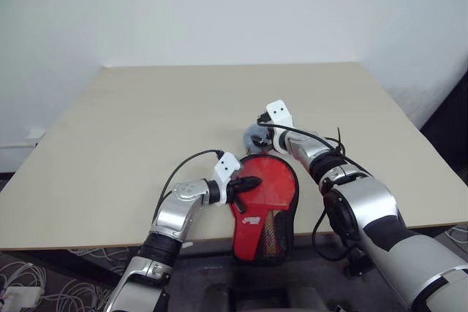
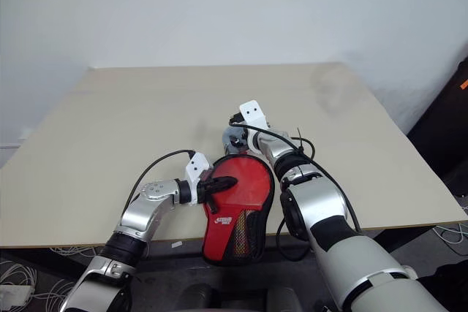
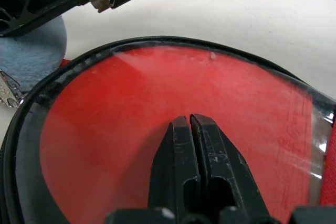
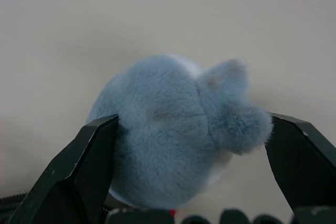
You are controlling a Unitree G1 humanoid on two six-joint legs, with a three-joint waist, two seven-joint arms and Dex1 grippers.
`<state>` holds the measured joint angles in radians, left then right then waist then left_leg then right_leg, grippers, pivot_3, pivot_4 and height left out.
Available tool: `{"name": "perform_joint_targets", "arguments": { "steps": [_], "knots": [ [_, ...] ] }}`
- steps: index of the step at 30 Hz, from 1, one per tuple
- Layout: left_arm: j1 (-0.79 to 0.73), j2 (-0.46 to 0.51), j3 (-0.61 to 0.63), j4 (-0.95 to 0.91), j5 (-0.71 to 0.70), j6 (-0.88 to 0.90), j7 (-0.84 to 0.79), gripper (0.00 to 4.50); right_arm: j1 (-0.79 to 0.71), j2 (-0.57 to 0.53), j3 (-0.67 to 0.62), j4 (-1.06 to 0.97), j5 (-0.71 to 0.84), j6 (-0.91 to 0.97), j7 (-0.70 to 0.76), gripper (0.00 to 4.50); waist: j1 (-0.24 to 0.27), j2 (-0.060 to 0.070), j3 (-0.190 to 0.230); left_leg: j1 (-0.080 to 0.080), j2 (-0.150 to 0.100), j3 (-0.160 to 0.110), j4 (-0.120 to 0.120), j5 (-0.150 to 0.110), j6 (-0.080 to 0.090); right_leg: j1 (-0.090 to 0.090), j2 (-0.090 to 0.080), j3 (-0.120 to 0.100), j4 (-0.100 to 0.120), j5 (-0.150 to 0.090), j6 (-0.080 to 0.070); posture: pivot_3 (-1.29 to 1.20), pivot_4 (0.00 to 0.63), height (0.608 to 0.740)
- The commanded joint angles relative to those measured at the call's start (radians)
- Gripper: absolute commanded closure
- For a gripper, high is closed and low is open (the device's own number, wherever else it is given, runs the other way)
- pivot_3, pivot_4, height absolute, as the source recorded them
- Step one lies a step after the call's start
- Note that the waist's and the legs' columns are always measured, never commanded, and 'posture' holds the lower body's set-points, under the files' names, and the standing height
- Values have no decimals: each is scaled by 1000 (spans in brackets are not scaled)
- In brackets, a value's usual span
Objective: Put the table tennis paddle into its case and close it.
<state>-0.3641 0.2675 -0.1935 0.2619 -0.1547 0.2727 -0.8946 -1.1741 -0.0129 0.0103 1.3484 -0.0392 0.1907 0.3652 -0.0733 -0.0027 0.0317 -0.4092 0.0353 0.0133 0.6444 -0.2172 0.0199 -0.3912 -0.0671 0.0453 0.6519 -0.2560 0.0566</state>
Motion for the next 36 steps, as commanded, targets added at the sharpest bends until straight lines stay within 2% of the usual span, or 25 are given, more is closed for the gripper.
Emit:
{"name": "perform_joint_targets", "arguments": {
  "steps": [1,2,5,13,16,23,36],
  "knots": [
    [10,15,-11,-4,4,6,-6,4500,5,6,-2,-11,-18,-2,8,47,0,0,0,0,0,0,0,0,0,0,0,0,0,0,0,0,0,740],
    [10,17,-12,-3,3,8,-9,4500,6,6,-3,-12,-19,-3,9,47,0,0,0,0,0,0,0,0,0,0,0,0,0,0,0,0,0,740],
    [7,23,-14,5,5,9,-14,4500,6,5,-7,-15,-16,-4,14,898,0,0,0,0,0,0,0,0,0,0,0,0,1,0,0,0,0,740],
    [-12,19,-30,40,17,10,-16,4500,10,-2,-21,-24,-9,-5,31,3641,0,0,0,0,0,0,0,0,0,0,0,0,1,0,0,0,0,740],
    [-33,14,-43,71,39,8,4,4500,10,-5,-16,-33,-12,-22,75,4358,1,0,0,1,0,0,1,0,0,1,0,0,1,0,0,0,0,740],
    [-82,2,-61,132,61,17,25,4500,3,-50,-8,-59,-19,-52,129,4446,1,1,0,1,0,0,1,0,0,1,0,0,1,0,0,0,0,740],
    [-77,-7,-89,137,60,14,11,4500,-6,-156,34,-146,-51,-107,182,4446,2,1,0,1,-1,0,1,0,0,1,-1,0,1,0,0,0,0,740]
  ]
}}
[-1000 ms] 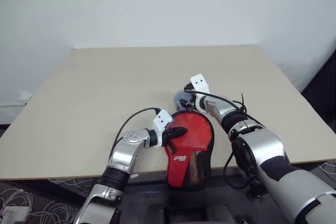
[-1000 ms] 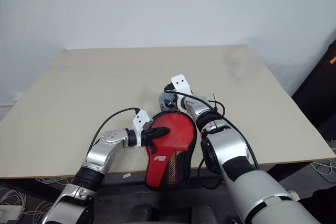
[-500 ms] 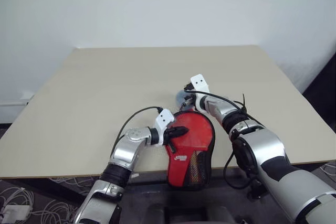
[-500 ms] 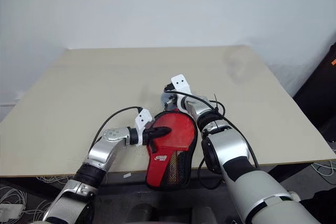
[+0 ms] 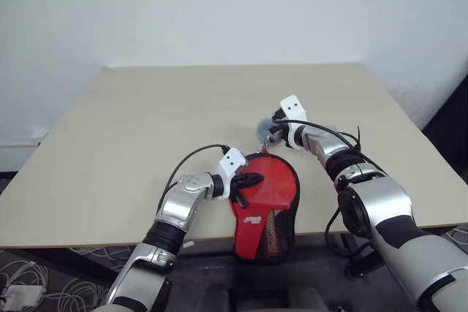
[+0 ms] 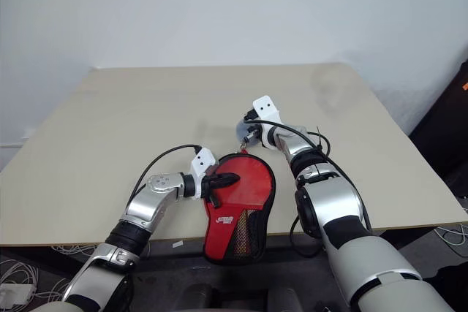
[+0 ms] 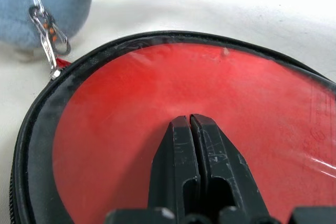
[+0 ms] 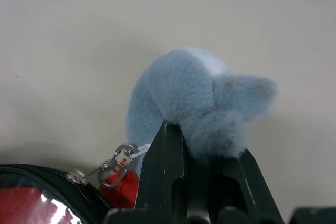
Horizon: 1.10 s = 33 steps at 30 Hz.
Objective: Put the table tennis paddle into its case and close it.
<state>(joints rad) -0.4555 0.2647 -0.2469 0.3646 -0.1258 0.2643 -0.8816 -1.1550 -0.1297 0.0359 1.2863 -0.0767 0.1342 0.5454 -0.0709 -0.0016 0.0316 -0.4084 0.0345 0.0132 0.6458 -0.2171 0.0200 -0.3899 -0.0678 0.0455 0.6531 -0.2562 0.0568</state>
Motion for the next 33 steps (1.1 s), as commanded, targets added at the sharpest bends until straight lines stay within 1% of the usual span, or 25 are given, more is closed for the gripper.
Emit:
{"name": "perform_joint_targets", "arguments": {
  "steps": [1,6,10,16,18,22,27,33],
  "knots": [
    [14,-5,-36,35,30,23,-2,4500,-17,-46,19,-92,-22,-58,8,4446,0,0,0,0,0,0,0,0,0,0,0,0,0,0,0,0,0,740],
    [16,-9,-38,34,29,28,-4,4500,31,-84,71,-160,-56,-88,50,4446,1,0,0,0,0,0,0,0,0,0,0,0,0,0,0,0,0,740],
    [14,-11,-42,36,32,26,-6,4500,67,-125,74,-211,-47,-78,67,4446,1,0,0,0,0,0,0,0,0,0,0,0,0,0,0,0,0,740],
    [6,-15,-47,50,35,19,-9,4500,146,-221,58,-326,-27,-21,123,4446,12,1,0,-1,-1,0,1,0,0,1,-1,0,0,0,0,0,0,740],
    [5,-15,-49,52,35,16,-12,4500,179,-254,51,-391,-18,13,145,4446,20,1,0,-1,-1,0,1,0,0,0,-1,0,0,0,1,0,0,740],
    [5,-18,-50,56,29,9,-18,4500,253,-301,-10,-569,60,164,184,4446,26,1,0,-1,-1,0,2,0,0,0,-1,0,0,0,1,0,0,740],
    [5,-19,-51,59,30,7,-22,4500,405,-379,-14,-824,80,269,202,4446,34,1,0,-2,-1,0,4,-1,1,0,-1,0,-1,-1,1,0,0,740],
    [7,-17,-57,57,29,5,-31,4500,575,-439,-18,-1096,141,405,232,4446,36,1,0,-2,-1,0,4,-1,1,0,-1,0,-1,-1,1,0,0,740]
  ]
}}
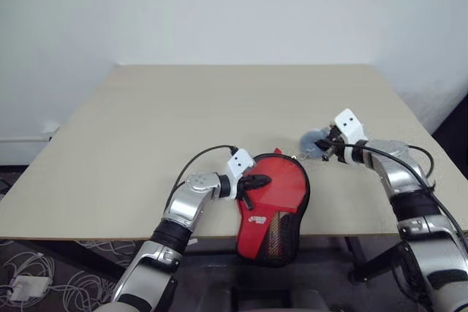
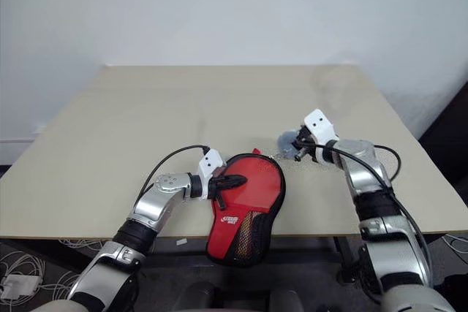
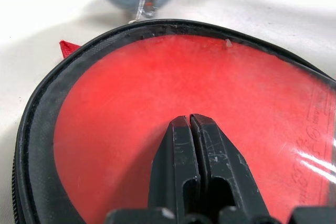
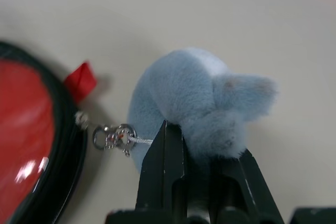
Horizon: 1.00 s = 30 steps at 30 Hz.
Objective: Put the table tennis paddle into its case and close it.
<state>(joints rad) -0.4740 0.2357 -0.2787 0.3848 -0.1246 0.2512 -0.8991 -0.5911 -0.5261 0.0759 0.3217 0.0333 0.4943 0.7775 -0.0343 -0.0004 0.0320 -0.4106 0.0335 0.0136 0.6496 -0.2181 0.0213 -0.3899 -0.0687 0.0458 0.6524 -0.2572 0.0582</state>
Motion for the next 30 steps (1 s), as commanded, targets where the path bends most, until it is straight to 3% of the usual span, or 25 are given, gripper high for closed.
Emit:
{"name": "perform_joint_targets", "arguments": {
  "steps": [1,5,15,24,30],
  "knots": [
    [25,12,-29,39,29,18,-17,4500,33,-48,-61,-165,39,64,-2,4446,0,0,0,0,0,0,0,0,0,0,0,0,0,0,0,0,0,740],
    [22,15,-37,45,34,13,-28,4500,81,-66,-65,-259,68,112,4,4446,0,0,0,0,0,0,0,0,0,0,0,0,0,0,0,0,0,740],
    [-13,-3,-57,103,45,-17,-43,4500,345,-219,-60,-571,241,145,223,4446,17,-1,0,0,0,0,1,-2,2,2,0,0,-4,-1,1,0,0,740],
    [-20,-12,-62,119,53,-27,-52,4500,466,-298,-74,-652,293,122,279,4446,19,-1,0,1,0,0,2,-2,2,4,0,-1,-8,-2,3,0,0,740],
    [-27,-13,-59,127,58,-32,-56,4500,554,-407,-104,-705,385,129,422,4446,23,-1,0,0,0,-1,2,-2,3,4,0,-1,-8,-2,3,0,0,740]
  ]
}}
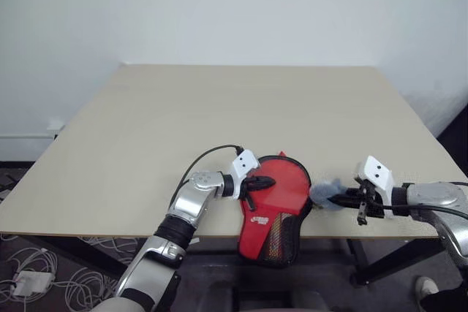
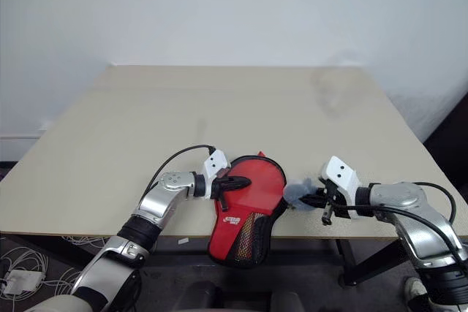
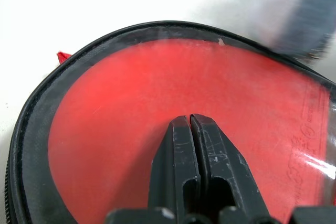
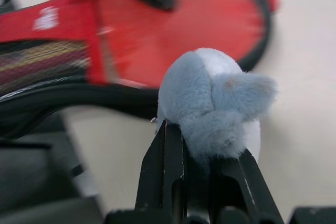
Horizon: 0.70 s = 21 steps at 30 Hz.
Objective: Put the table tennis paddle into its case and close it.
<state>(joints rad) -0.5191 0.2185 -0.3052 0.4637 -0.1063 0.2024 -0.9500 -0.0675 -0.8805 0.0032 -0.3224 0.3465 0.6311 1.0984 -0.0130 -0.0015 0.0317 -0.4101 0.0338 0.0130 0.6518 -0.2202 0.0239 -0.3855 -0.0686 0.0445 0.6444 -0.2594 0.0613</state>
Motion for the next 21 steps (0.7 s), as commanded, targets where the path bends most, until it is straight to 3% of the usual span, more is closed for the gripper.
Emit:
{"name": "perform_joint_targets", "arguments": {
  "steps": [1,9,21],
  "knots": [
    [17,4,-32,50,40,15,-7,4500,42,-72,-36,-67,88,-6,122,4446,2,0,0,0,0,0,0,0,0,0,0,0,0,0,0,0,0,740],
    [-3,5,-26,78,47,2,-13,4500,84,-150,-65,-136,224,20,232,4446,23,0,0,0,0,0,5,-4,2,2,0,0,-2,-1,1,0,0,740],
    [-19,-1,-35,96,54,-27,-35,4500,-46,-57,56,-82,130,0,85,4446,26,-1,0,0,0,1,13,-10,4,4,0,0,-3,-1,1,0,0,740]
  ]
}}
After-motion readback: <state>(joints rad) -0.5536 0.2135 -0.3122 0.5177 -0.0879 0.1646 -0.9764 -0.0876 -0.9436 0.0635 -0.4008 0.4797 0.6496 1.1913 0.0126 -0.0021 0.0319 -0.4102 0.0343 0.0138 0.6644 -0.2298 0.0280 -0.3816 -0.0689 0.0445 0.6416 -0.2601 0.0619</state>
